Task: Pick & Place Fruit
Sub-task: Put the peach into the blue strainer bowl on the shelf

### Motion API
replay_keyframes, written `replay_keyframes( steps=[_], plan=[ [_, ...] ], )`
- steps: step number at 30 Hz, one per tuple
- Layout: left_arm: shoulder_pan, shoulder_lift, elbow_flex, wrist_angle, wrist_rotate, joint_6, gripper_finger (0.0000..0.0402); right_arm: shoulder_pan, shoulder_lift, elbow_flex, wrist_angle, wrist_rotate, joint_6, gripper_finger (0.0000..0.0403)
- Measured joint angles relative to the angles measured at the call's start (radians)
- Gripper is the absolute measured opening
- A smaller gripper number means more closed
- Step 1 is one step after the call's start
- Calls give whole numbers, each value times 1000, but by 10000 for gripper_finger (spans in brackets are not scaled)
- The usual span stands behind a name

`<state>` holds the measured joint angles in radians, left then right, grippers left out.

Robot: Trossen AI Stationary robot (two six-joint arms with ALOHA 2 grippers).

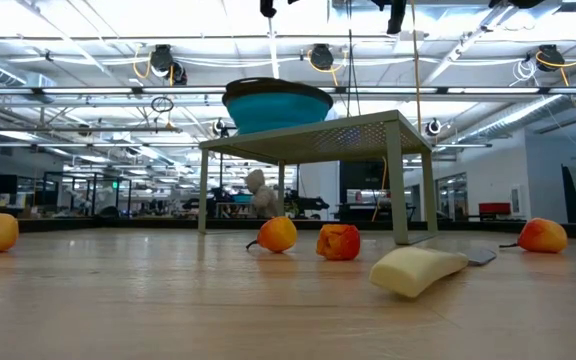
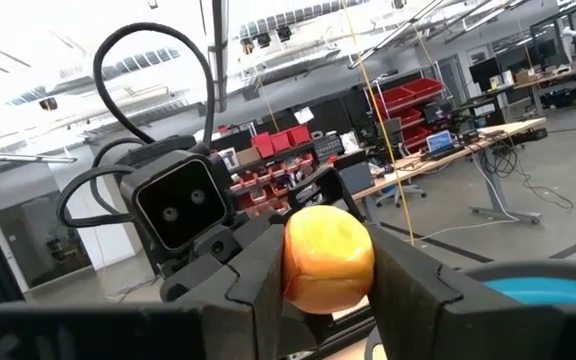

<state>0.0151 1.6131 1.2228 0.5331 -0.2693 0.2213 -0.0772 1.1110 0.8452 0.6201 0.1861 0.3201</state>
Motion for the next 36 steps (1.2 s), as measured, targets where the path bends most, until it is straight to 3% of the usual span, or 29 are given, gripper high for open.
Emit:
replay_keyframes(
  steps=[22,36],
  plan=[
    [0,0,0,-11,2,-21,0,0,0,0,-11,-4,0,118],
    [-1,-29,0,-60,1,-5,0,1,1,0,-42,-6,8,155]
  ],
)
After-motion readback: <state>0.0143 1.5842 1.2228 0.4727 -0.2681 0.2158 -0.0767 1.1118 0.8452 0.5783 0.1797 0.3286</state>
